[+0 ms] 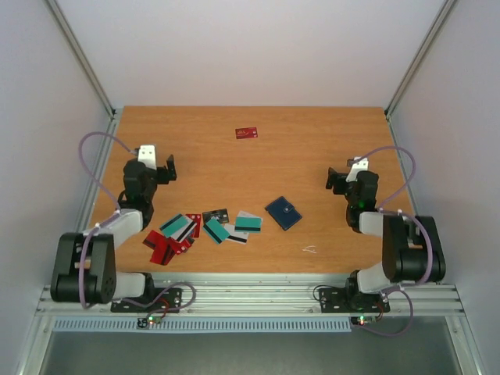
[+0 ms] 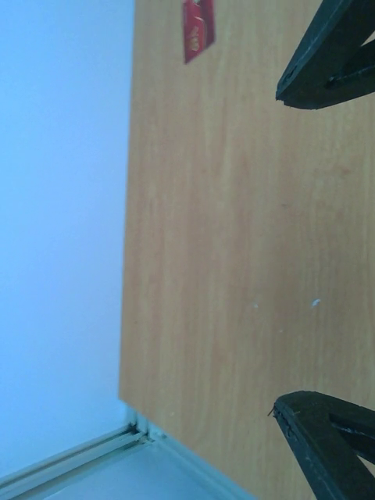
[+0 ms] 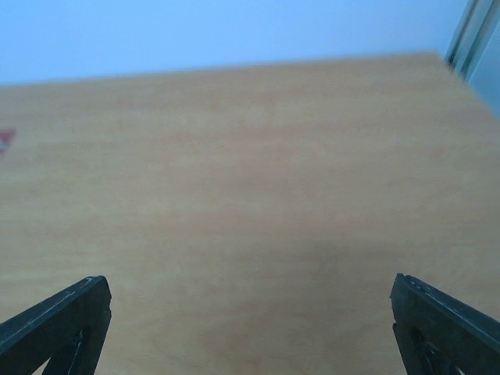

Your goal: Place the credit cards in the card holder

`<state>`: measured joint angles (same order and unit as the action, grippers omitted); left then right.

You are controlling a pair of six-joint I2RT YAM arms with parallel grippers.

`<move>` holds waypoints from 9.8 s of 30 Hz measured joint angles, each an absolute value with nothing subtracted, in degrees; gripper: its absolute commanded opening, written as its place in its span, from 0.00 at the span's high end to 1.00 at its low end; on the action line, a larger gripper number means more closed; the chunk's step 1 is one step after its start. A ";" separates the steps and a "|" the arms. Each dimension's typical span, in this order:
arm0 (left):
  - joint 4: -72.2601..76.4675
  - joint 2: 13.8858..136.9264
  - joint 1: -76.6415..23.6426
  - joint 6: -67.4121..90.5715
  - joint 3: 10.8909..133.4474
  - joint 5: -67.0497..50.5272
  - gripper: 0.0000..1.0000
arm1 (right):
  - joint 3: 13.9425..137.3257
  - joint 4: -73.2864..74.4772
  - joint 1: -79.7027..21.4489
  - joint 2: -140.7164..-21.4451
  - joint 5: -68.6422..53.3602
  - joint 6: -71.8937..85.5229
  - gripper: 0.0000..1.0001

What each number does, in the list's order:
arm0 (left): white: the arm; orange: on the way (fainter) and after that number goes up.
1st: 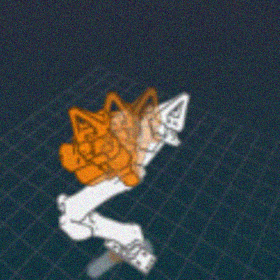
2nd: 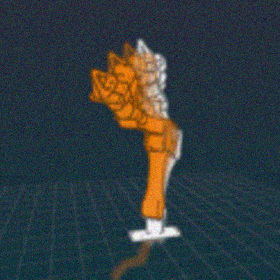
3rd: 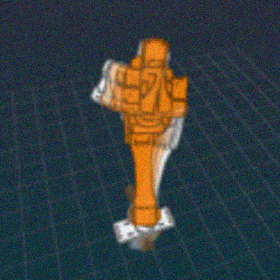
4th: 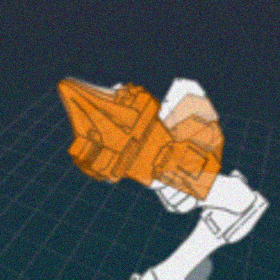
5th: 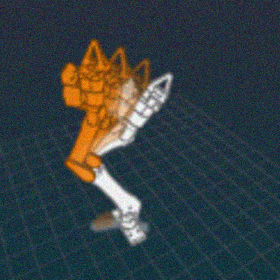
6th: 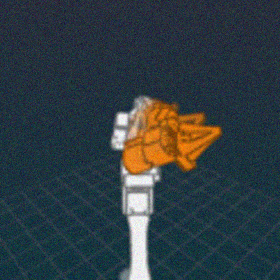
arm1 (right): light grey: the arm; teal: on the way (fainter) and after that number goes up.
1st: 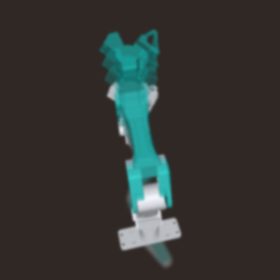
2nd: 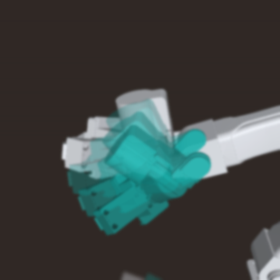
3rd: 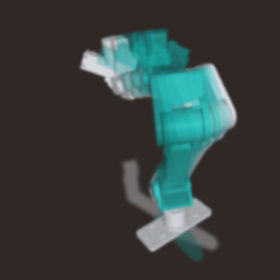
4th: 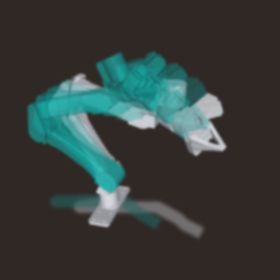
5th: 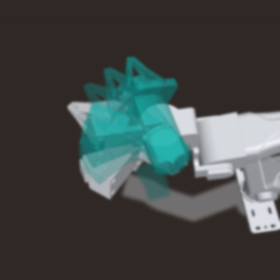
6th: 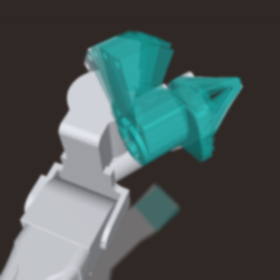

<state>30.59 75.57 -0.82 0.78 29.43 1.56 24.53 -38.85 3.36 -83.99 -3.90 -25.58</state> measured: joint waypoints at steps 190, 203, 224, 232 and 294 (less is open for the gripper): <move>3.53 80.42 -35.81 60.69 72.64 -67.07 0.55 | 60.51 2.42 -10.31 -62.33 -76.88 34.13 0.99; 5.10 81.49 -36.47 63.33 72.64 -66.78 1.00 | 65.28 8.38 -11.03 -64.73 -76.42 30.26 0.17; -41.58 87.99 -37.54 35.51 86.89 -33.58 1.00 | 76.99 58.46 -6.44 -69.58 -52.75 2.59 0.23; -45.93 92.16 -40.66 35.55 90.19 -27.70 1.00 | 77.78 62.04 -19.92 -69.93 -40.16 1.28 0.53; -52.12 91.98 -45.30 34.87 94.06 -21.50 1.00 | 71.94 63.75 -22.13 -73.23 -18.13 -1.26 0.54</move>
